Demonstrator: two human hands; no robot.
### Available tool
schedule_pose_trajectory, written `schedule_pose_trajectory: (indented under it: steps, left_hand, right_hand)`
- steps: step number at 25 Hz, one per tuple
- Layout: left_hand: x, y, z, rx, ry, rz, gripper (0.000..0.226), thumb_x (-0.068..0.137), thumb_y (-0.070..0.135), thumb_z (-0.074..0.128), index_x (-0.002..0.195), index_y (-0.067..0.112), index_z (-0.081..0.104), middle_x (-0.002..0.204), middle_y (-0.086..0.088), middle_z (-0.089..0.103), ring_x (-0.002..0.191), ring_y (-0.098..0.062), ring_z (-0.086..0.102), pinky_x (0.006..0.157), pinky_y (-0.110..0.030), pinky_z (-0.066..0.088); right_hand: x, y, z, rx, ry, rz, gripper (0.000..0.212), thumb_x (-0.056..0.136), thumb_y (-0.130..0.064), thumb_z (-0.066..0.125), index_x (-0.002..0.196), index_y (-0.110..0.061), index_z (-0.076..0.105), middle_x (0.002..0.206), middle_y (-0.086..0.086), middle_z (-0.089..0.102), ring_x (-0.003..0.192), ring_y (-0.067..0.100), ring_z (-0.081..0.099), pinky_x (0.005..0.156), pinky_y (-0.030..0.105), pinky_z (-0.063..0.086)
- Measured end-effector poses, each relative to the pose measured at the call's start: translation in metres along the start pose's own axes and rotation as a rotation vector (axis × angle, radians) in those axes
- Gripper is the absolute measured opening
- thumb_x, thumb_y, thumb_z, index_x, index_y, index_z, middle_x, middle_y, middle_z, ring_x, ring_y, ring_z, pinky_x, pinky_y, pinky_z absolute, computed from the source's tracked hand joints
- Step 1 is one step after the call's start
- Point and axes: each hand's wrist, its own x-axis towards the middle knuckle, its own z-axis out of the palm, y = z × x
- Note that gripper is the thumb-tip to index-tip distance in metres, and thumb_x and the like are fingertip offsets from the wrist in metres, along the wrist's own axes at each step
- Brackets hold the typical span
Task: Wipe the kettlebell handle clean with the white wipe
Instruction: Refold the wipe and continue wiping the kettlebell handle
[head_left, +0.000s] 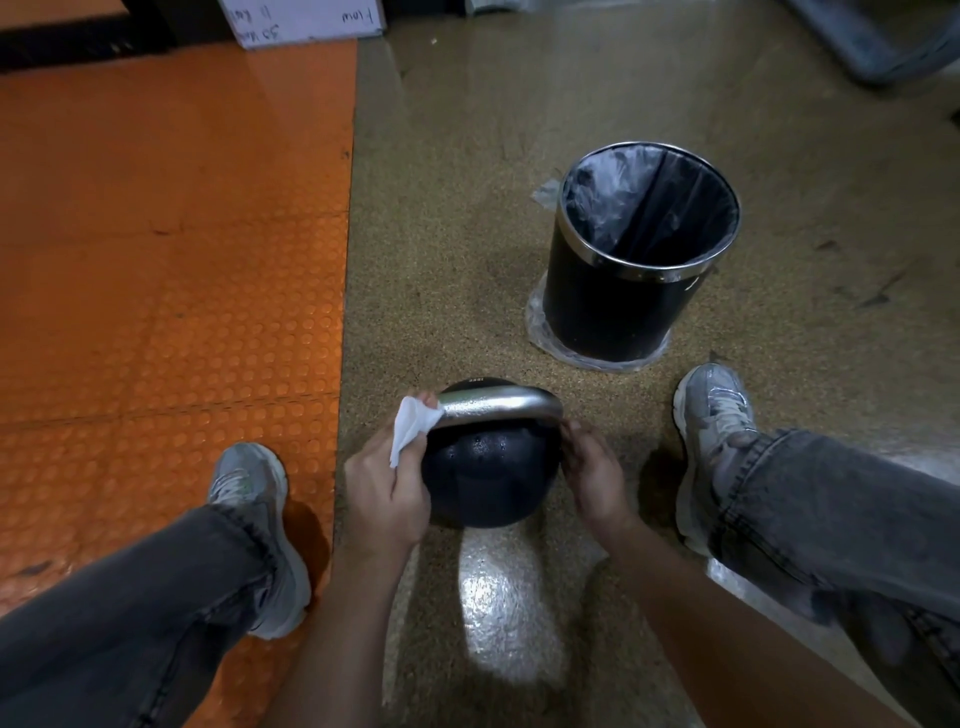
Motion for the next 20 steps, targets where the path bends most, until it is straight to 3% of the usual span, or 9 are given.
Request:
schedule_pose_trajectory:
  steps: [3, 6, 11, 14, 20]
  left_hand:
    - [0.002, -0.001, 0.003, 0.028, -0.008, 0.01, 0.039, 0.094, 0.013, 0.044, 0.125, 0.01, 0.067, 0.13, 0.003, 0.064, 0.125, -0.003, 0.055, 0.105, -0.029, 0.045]
    - [-0.002, -0.003, 0.007, -0.006, -0.019, 0.048, 0.04, 0.095, 0.013, 0.044, 0.128, 0.005, 0.064, 0.135, -0.004, 0.061, 0.133, -0.012, 0.051, 0.111, -0.033, 0.041]
    - [-0.002, -0.005, 0.013, 0.017, -0.025, 0.074, 0.04, 0.095, 0.01, 0.044, 0.13, 0.003, 0.062, 0.138, -0.008, 0.059, 0.139, -0.015, 0.045, 0.113, -0.041, 0.038]
    - [-0.013, -0.006, 0.018, -0.016, -0.04, 0.118, 0.042, 0.094, 0.004, 0.046, 0.134, -0.002, 0.057, 0.143, -0.01, 0.054, 0.142, -0.02, 0.04, 0.116, -0.045, 0.034]
    - [-0.015, -0.01, 0.021, 0.041, -0.029, 0.139, 0.043, 0.095, 0.004, 0.045, 0.137, -0.002, 0.053, 0.146, -0.011, 0.05, 0.144, -0.025, 0.036, 0.114, -0.051, 0.034]
  right_hand:
    - [-0.002, -0.001, 0.002, -0.018, 0.015, -0.012, 0.024, 0.097, -0.04, 0.061, 0.115, -0.029, 0.072, 0.124, -0.001, 0.074, 0.125, 0.02, 0.062, 0.108, 0.042, 0.044]
    - [-0.001, -0.002, 0.004, 0.041, 0.027, 0.015, 0.023, 0.102, -0.031, 0.057, 0.12, -0.021, 0.069, 0.124, 0.001, 0.074, 0.124, 0.02, 0.063, 0.1, 0.035, 0.046]
    - [-0.003, -0.003, 0.006, 0.032, 0.032, 0.003, 0.019, 0.103, -0.028, 0.056, 0.114, -0.021, 0.069, 0.123, 0.004, 0.074, 0.122, 0.021, 0.064, 0.102, 0.036, 0.047]
    - [-0.006, -0.008, 0.008, 0.062, 0.027, 0.022, 0.017, 0.106, -0.023, 0.052, 0.114, -0.02, 0.066, 0.119, 0.003, 0.073, 0.114, 0.015, 0.066, 0.09, 0.028, 0.049]
    - [-0.006, -0.007, 0.005, 0.025, 0.017, 0.016, 0.025, 0.104, -0.029, 0.055, 0.121, -0.017, 0.068, 0.126, 0.004, 0.073, 0.123, 0.02, 0.064, 0.102, 0.035, 0.047]
